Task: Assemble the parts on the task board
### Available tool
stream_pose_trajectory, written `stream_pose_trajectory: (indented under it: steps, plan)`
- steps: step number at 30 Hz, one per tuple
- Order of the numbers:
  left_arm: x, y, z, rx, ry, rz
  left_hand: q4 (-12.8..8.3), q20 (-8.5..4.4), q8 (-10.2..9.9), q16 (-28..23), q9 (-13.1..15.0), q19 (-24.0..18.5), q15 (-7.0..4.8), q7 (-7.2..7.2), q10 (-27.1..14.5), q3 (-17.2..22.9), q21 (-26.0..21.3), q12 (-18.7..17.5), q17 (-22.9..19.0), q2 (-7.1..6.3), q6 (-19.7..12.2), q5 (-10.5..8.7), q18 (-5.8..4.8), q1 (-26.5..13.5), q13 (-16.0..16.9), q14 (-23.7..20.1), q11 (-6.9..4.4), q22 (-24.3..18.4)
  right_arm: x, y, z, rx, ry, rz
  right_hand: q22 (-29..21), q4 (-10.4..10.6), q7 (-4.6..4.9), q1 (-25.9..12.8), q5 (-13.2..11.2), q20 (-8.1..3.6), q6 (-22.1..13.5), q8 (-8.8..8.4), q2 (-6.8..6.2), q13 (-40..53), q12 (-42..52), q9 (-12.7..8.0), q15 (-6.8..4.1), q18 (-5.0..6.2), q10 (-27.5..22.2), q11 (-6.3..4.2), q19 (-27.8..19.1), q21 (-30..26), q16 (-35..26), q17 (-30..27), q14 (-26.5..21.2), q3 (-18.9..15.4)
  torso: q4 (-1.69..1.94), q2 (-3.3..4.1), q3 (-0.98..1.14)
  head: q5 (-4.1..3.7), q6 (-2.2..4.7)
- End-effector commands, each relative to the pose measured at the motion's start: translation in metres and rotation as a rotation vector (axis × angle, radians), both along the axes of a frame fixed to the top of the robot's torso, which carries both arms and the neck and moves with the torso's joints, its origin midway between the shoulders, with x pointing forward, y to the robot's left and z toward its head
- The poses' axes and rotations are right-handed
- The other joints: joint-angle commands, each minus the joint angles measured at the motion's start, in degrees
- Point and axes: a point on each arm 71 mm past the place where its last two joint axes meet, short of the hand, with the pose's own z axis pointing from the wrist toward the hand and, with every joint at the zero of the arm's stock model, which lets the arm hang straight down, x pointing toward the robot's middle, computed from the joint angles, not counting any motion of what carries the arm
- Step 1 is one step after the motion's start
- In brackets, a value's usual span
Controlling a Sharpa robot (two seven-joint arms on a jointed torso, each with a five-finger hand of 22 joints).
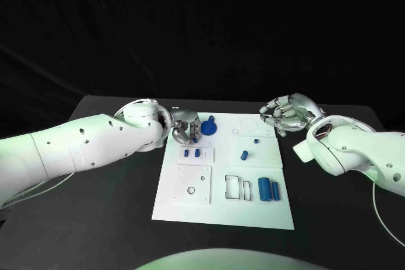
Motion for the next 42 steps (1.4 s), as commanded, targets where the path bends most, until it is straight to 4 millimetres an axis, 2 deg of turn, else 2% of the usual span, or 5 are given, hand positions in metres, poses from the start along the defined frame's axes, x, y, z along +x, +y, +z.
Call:
stream_pose_trajectory:
  steps: [1, 9, 23, 30, 42]
  plan:
    - [-0.001, -0.001, -0.002, 0.004, 0.021, -0.003, 0.2, 0.31, -0.6, -0.2, -0.1, -0.4, 0.41, 0.23, -0.4, -0.6, -0.4, -0.6, -0.1, -0.41, -0.7, 0.37, -0.83, -1.2, -0.1, -0.1, 0.49, 0.9, 0.000, 0.001, 0.000, -0.005, -0.011, 0.016, -0.1, -0.3, -0.15, -0.7, 0.3, -0.08, -0.3, 0.32, -0.08, -0.3, -0.2, 0.1, -0.31, 0.36, 0.2, -0.08, -0.3, -0.4, -0.3, 0.0, 0.1, 0.5, -0.02, -0.01, 0.03, 0.08, -0.06]
    - [-0.001, 0.000, -0.002, 0.001, 0.021, 0.004, 0.7, 0.83, -2.0, -0.5, -0.4, -0.8, 0.93, 0.64, -1.8, -1.5, -2.1, -1.7, -1.6, -1.27, -2.0, 2.95, -0.67, -2.7, 0.1, -1.1, 1.07, 0.3, 0.000, 0.001, 0.000, -0.006, -0.009, 0.014, -0.6, -0.3, -0.12, -0.8, 0.3, -0.07, -0.5, 0.30, -0.19, -0.8, -0.7, 0.1, -0.30, 0.48, -0.1, -0.06, -0.6, -1.1, -0.6, -0.5, 0.0, 0.5, 0.00, -0.02, 0.03, 0.04, -0.08]
    - [0.000, 0.001, 0.000, 0.000, 0.003, 0.013, 0.9, 1.52, -3.1, -0.7, -0.6, -1.0, 1.79, 0.76, -4.8, -2.3, -3.2, -2.6, -3.0, -2.12, -4.0, 3.68, -0.66, -3.8, 0.1, -2.2, 2.06, 0.0, 0.000, 0.000, -0.001, -0.010, -0.002, 0.014, -1.5, -0.5, 0.01, -1.1, 0.2, -0.01, -1.0, 0.19, -0.29, -2.9, -2.4, 0.1, -0.19, 0.70, -1.6, 0.07, -1.3, -2.6, -1.2, -1.3, -0.4, 0.8, 0.01, -0.05, 0.02, 0.08, -0.17]
    - [0.000, 0.003, 0.000, -0.003, -0.004, 0.020, 0.8, 2.41, -4.5, -0.8, -1.3, -2.4, 2.75, -0.74, -8.7, -3.3, -5.7, -2.2, -4.7, -2.49, -8.5, 3.99, -0.32, -4.1, 0.4, -3.7, 3.12, -0.6, 0.000, 0.000, -0.001, -0.010, -0.002, 0.014, -2.7, -0.8, 0.07, -1.3, 0.1, 0.07, -1.2, 0.33, -0.27, -6.1, -5.2, 0.2, -0.12, 1.05, -3.5, 0.12, -2.4, -4.7, -2.7, -3.2, -1.2, 1.3, 0.00, -0.02, 0.03, 0.02, -0.07]
    - [0.000, 0.013, 0.002, -0.028, -0.024, 0.042, 0.5, 3.42, -3.8, -1.0, -1.6, -4.0, 3.77, -1.35, -14.1, -5.3, -8.7, -1.7, -7.3, -2.54, -10.8, 4.34, 0.13, -4.1, 0.2, -5.7, 4.23, -1.2, 0.002, -0.003, -0.001, -0.022, -0.010, 0.013, -7.0, -2.8, 0.24, -2.5, -0.3, 0.23, -1.7, 1.36, -0.68, -16.9, -15.7, 0.6, 0.04, 2.01, -7.7, 0.34, -4.9, -11.6, -8.7, -10.3, -3.6, 3.4, -0.01, 0.00, 0.02, -0.01, 0.06]
